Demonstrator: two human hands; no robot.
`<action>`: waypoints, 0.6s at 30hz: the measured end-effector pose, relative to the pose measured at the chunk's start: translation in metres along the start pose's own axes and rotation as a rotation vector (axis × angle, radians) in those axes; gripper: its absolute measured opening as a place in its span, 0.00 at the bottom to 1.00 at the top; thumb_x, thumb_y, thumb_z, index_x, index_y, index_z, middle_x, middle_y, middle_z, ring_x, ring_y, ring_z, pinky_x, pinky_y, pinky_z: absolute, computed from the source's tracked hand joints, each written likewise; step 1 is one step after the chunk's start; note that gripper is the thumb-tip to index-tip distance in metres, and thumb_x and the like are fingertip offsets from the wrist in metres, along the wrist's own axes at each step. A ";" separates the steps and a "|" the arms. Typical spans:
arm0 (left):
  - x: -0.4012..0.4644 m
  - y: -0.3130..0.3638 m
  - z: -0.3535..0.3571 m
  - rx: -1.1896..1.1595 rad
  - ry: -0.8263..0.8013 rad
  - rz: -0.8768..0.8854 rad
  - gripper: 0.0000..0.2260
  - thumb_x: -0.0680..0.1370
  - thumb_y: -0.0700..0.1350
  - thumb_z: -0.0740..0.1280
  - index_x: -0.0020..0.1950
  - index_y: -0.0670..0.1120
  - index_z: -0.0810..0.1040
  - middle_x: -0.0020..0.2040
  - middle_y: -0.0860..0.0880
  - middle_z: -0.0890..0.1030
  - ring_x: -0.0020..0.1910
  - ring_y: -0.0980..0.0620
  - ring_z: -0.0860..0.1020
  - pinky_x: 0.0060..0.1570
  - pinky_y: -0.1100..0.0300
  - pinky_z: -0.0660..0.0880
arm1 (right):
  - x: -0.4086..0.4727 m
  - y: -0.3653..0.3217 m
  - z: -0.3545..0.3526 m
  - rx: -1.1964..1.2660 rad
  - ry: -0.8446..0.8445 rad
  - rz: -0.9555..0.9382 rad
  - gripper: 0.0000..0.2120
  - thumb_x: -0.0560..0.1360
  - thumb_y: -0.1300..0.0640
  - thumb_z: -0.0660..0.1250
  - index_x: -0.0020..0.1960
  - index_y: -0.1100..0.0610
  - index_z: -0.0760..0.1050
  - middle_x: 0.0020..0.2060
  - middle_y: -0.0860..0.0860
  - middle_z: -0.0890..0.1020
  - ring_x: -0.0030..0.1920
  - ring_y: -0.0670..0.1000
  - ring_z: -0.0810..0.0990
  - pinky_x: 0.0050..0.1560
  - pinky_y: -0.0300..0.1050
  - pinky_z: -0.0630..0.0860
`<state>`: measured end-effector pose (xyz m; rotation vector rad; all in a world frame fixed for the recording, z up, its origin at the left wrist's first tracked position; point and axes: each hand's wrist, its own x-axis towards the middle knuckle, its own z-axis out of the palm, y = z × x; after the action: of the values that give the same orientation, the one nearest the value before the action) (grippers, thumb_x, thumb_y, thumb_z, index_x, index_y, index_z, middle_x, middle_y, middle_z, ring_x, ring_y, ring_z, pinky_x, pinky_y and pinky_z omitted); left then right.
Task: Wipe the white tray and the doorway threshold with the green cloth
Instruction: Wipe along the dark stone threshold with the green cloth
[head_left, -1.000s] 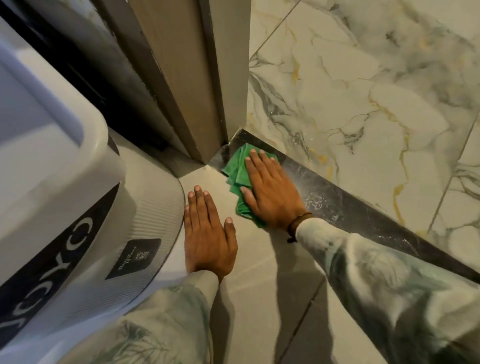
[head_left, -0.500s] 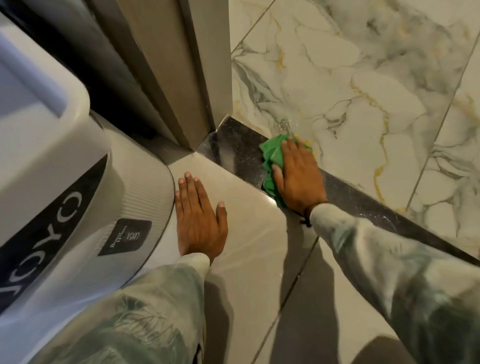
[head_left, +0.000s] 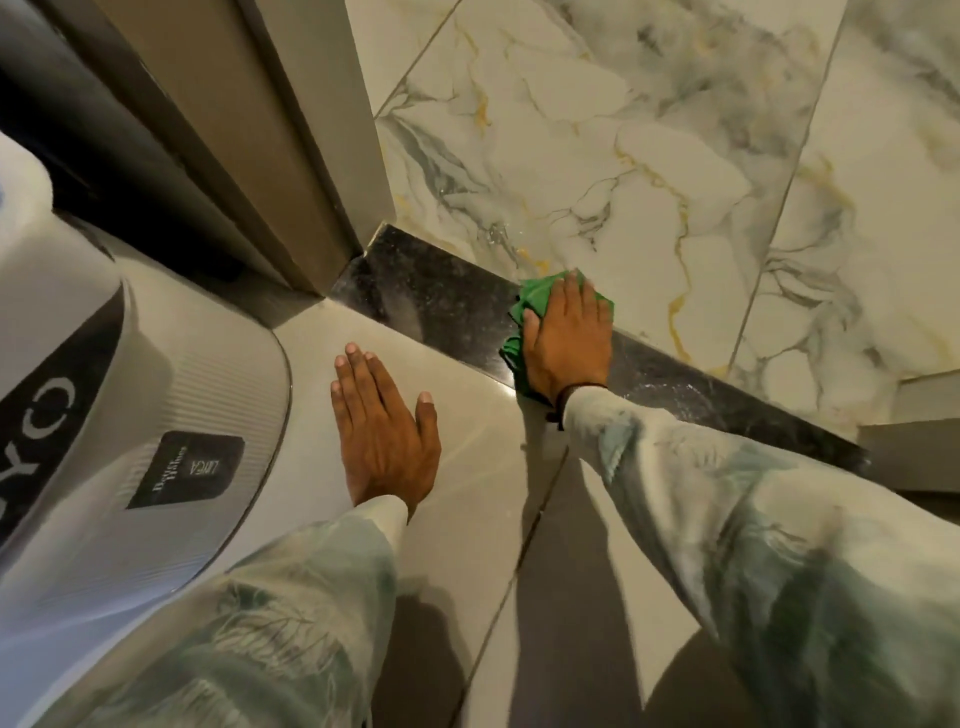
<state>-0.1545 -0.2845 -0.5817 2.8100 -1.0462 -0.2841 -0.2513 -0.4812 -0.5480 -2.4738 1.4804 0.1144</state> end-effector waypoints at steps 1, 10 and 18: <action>-0.001 0.003 0.000 0.000 0.001 -0.003 0.35 0.85 0.57 0.48 0.84 0.35 0.48 0.86 0.34 0.48 0.85 0.35 0.49 0.84 0.41 0.48 | -0.006 -0.011 0.003 0.002 0.004 -0.047 0.32 0.82 0.44 0.50 0.80 0.62 0.55 0.81 0.59 0.57 0.81 0.60 0.54 0.80 0.59 0.51; -0.003 0.009 0.000 0.015 0.004 0.011 0.35 0.85 0.57 0.50 0.84 0.35 0.47 0.86 0.35 0.48 0.85 0.36 0.48 0.84 0.42 0.47 | -0.048 0.069 0.001 0.040 0.042 0.079 0.30 0.83 0.46 0.50 0.81 0.61 0.54 0.81 0.59 0.56 0.82 0.60 0.52 0.81 0.59 0.49; -0.007 0.012 0.007 0.029 0.052 0.034 0.35 0.85 0.57 0.51 0.84 0.35 0.49 0.86 0.34 0.50 0.85 0.36 0.50 0.84 0.43 0.49 | -0.100 0.058 0.014 0.095 0.024 -0.143 0.30 0.84 0.45 0.52 0.81 0.57 0.53 0.82 0.54 0.55 0.82 0.55 0.51 0.82 0.55 0.48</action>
<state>-0.1692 -0.2889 -0.5857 2.8056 -1.0937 -0.1931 -0.3490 -0.4184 -0.5520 -2.5024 1.2815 -0.0122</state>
